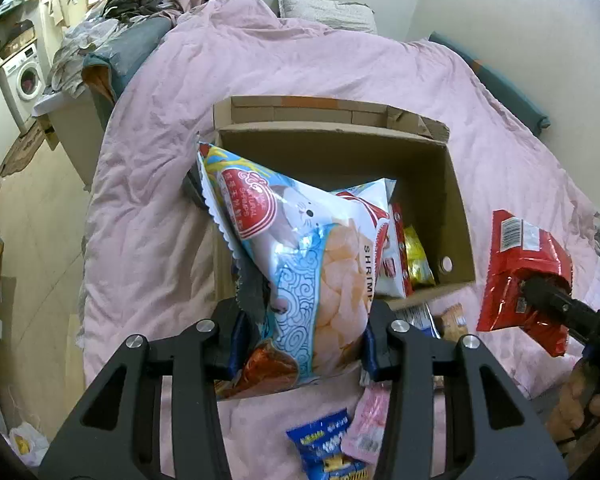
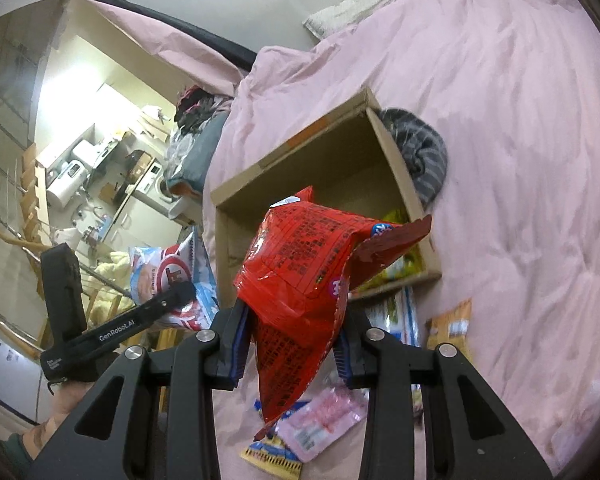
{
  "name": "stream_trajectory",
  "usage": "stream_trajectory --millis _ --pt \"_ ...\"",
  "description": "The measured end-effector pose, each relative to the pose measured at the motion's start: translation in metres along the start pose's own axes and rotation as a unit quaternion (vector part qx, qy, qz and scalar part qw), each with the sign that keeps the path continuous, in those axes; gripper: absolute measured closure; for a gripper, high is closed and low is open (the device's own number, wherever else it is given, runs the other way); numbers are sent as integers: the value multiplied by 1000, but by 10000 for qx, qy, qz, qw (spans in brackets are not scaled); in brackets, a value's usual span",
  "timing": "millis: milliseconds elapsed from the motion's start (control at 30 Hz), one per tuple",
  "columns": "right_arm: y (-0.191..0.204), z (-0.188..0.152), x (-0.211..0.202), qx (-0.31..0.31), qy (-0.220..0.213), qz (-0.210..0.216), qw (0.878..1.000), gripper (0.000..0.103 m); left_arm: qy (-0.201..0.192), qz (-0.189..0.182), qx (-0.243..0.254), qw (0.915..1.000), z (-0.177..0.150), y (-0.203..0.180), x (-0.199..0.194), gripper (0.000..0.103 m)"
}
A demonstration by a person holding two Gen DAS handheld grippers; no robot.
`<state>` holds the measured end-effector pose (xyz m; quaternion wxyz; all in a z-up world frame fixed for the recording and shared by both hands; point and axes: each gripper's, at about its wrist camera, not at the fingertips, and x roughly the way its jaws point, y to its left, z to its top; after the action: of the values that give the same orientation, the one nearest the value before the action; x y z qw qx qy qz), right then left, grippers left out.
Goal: Organize snacks
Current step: 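Carry the shrimp chip bag and red bag over the box with both tools, then lower both bags into the box and open both tools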
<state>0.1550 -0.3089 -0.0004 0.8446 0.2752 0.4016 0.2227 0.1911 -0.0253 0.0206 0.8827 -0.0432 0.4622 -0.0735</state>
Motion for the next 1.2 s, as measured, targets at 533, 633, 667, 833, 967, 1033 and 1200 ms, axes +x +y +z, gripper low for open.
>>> stream_trajectory --millis 533,633,667,833,967,1033,1200 --pt "-9 56 59 -135 81 -309 9994 67 399 46 -56 9992 21 6 69 63" --pt "-8 65 78 -201 126 -420 9988 67 475 -3 -93 9988 18 8 83 63" --pt "-9 68 84 -229 135 -481 9985 67 488 10 -81 9988 17 8 86 63" --pt "-13 77 112 -385 229 -908 9949 66 545 61 -85 9985 17 10 98 63" --pt "-22 76 127 -289 421 -926 9944 66 622 48 -222 9978 17 15 106 62" --pt "-24 75 132 -289 533 -934 9938 66 605 74 -235 9979 17 14 108 62" --pt "-21 71 135 -428 644 -999 9920 64 507 196 -84 9985 18 10 106 60"
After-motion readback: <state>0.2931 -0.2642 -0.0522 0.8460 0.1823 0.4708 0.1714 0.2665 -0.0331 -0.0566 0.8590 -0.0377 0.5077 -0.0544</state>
